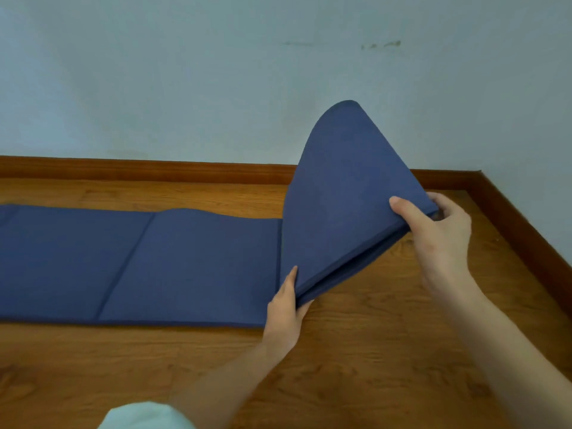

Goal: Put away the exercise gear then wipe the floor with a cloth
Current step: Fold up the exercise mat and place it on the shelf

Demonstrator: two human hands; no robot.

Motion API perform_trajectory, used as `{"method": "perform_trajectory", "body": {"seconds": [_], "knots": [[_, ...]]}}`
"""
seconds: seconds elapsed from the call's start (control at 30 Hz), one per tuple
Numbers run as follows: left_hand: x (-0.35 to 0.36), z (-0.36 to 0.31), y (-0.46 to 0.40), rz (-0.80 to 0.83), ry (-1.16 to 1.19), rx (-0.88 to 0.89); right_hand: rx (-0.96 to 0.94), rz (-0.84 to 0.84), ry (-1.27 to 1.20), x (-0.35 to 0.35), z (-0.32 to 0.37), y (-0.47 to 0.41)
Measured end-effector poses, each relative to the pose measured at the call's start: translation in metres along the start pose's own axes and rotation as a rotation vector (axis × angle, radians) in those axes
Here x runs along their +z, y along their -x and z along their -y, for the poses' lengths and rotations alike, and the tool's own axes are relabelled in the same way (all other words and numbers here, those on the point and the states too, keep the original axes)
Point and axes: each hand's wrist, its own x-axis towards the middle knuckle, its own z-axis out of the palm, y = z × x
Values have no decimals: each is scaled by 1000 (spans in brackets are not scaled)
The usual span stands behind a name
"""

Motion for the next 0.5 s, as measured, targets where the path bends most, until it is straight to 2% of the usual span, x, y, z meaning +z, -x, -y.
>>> {"method": "perform_trajectory", "body": {"seconds": [0.17,0.3,0.5], "knots": [[19,-45,18,8,256,52,-215,27,31,4,31,10],[39,-57,29,35,436,-5,-302,80,150,20,26,12],[39,-31,35,202,470,-98,-411,380,468,57,-10,38]]}}
